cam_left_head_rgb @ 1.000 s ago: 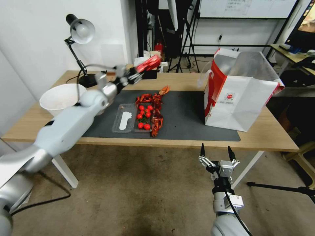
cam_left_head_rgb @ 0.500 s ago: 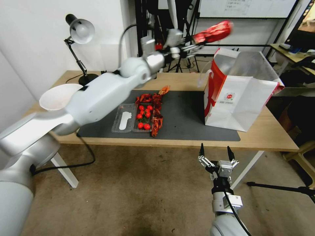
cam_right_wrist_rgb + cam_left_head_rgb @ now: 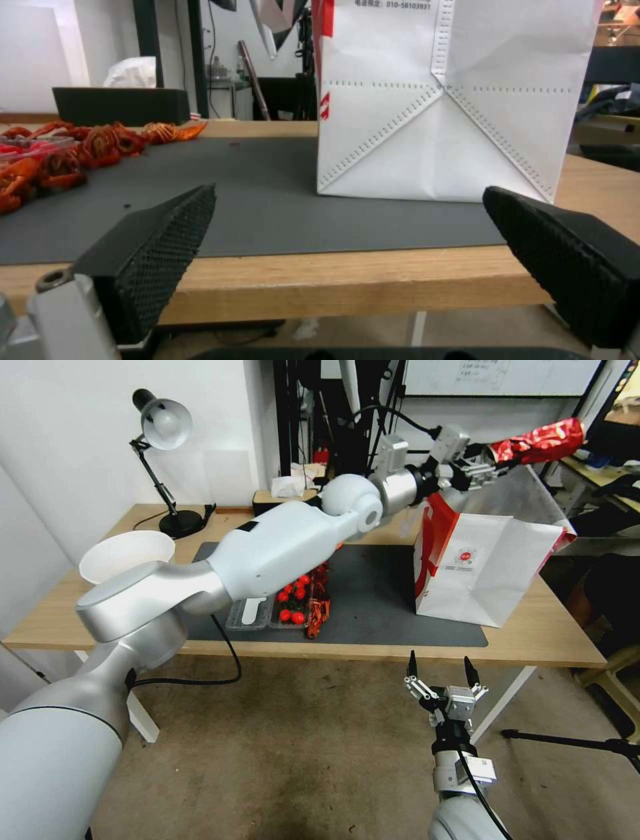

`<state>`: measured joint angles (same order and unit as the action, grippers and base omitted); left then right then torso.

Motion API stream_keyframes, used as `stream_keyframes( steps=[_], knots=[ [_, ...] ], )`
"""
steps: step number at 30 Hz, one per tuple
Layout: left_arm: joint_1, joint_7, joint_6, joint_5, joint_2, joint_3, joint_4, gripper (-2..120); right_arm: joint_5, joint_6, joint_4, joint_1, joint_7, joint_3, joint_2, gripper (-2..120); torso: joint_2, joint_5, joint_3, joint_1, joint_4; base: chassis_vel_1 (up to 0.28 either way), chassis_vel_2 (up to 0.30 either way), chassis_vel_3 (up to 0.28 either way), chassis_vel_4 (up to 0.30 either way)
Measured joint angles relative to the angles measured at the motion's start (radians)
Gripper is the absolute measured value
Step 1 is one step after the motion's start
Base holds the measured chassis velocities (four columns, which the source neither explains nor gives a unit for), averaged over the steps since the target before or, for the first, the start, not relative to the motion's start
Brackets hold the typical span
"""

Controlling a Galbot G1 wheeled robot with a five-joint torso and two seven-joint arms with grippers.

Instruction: Pick up the trash from the table and place it into the takeout bag.

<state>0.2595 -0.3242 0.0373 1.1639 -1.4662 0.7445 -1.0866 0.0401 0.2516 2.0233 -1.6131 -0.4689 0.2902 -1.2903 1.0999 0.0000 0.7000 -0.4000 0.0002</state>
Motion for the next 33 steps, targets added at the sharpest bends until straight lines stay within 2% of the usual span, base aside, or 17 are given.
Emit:
stream_keyframes(
  steps=[9,12,13,16,17,20,25,26,28,29,33],
  knots=[
    [-0.001,-0.008,0.006,-0.017,-0.009,0.024,0.051,55,0.0,0.0,-0.001,0.006,0.0,-0.004,-0.006,100,0.0,0.0,0.0,0.0,0.0001,0.0,0.0,0.0,0.0],
    [-0.003,-0.007,0.007,-0.019,-0.012,0.022,0.053,68,0.0,0.0,-0.002,0.006,0.0,-0.005,-0.007,100,0.0,0.0,0.0,0.0,-0.0002,0.0,0.0,0.0,0.0],
    [-0.003,-0.007,0.007,-0.019,-0.012,0.022,0.053,68,0.0,0.0,-0.002,0.006,0.0,-0.005,-0.007,100,0.0,0.0,0.0,0.0,-0.0002,0.0,0.0,0.0,0.0],
    [-0.003,-0.007,0.006,-0.021,-0.019,0.016,0.06,83,0.0,-0.001,0.0,0.006,0.0,-0.003,-0.007,100,0.0,0.0,0.0,0.0,-0.0002,0.0,0.0,0.0,0.0],
    [-0.003,-0.007,0.006,-0.021,-0.019,0.016,0.06,83,0.0,-0.001,0.0,0.006,0.0,-0.003,-0.007,100,0.0,0.0,0.0,0.0,-0.0002,0.0,0.0,0.0,0.0],
    [-0.009,-0.005,0.008,-0.024,-0.021,-0.003,0.064,97,0.0,-0.001,0.002,0.004,-0.001,-0.001,-0.005,100,0.0,0.0,0.0,0.0,-0.0003,0.0,0.0,0.0,0.0],
    [-0.024,0.019,0.002,-0.024,-0.006,-0.071,0.048,100,0.0,-0.001,0.002,0.003,-0.001,0.002,-0.005,100,0.0,0.0,0.0,0.0,-0.0006,0.0,0.0,0.0,0.0],
    [-0.028,0.024,0.001,-0.022,0.001,-0.081,0.041,100,0.0,-0.001,0.002,0.003,-0.001,0.002,-0.005,100,0.0,0.0,0.0,0.0,-0.0006,0.0,0.0,0.0,0.0],
    [-0.054,0.051,-0.006,-0.009,0.063,-0.121,-0.009,100,0.001,-0.001,0.003,0.004,-0.002,0.003,-0.005,100,0.0,-0.0002,0.0,0.0,-0.0004,0.0,0.0,0.0,0.0],
    [-0.054,0.051,-0.006,-0.009,0.063,-0.121,-0.009,100,0.001,-0.001,0.003,0.004,-0.002,0.003,-0.005,100,0.0,-0.0002,0.0,0.0,-0.0004,0.0,0.0,0.0,0.0],
    [-0.129,0.074,-0.013,-0.006,0.203,-0.181,-0.108,100,0.001,-0.002,0.003,0.006,-0.002,0.002,-0.006,100,0.0,-0.0007,0.0,0.0,0.0001,0.0,0.0,0.0,0.0]
  ],
)
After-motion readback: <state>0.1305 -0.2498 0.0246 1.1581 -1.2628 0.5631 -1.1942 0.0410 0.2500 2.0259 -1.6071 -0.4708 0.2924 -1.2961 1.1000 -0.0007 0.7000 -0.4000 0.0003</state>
